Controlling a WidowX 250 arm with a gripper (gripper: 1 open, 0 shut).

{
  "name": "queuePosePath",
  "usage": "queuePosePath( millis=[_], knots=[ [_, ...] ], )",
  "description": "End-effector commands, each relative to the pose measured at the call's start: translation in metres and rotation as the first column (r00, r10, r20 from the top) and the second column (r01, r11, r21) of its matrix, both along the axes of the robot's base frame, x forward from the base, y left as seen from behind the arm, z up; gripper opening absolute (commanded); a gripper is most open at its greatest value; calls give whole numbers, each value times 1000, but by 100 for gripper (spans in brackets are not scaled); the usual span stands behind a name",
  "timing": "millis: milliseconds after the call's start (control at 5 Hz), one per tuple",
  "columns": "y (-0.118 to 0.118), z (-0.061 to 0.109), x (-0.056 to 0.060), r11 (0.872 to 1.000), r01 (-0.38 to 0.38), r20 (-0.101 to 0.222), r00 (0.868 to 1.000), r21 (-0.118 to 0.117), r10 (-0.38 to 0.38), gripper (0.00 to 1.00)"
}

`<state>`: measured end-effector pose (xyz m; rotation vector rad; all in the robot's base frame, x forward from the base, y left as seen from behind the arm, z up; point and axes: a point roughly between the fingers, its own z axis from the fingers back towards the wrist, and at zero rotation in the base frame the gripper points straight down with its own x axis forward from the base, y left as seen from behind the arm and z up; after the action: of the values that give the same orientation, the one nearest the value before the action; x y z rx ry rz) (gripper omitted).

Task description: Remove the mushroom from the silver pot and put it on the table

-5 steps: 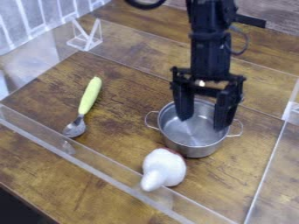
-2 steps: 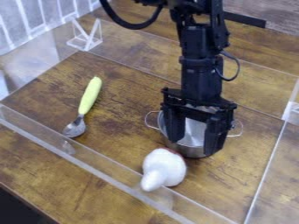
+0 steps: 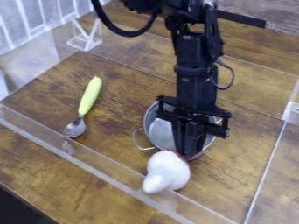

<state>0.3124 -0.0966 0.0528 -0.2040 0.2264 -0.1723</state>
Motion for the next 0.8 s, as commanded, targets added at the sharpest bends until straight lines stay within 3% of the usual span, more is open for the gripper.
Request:
queuePosePath(
  millis=[0, 400, 600],
  knots=[
    [-18, 41, 6, 1000, 13, 106, 994, -17, -12, 0],
    [-20, 63, 20, 1000, -4, 127, 992, -18, 7, 0],
    [-24, 69, 25, 1000, 1, 119, 993, -10, 0, 0]
  ],
)
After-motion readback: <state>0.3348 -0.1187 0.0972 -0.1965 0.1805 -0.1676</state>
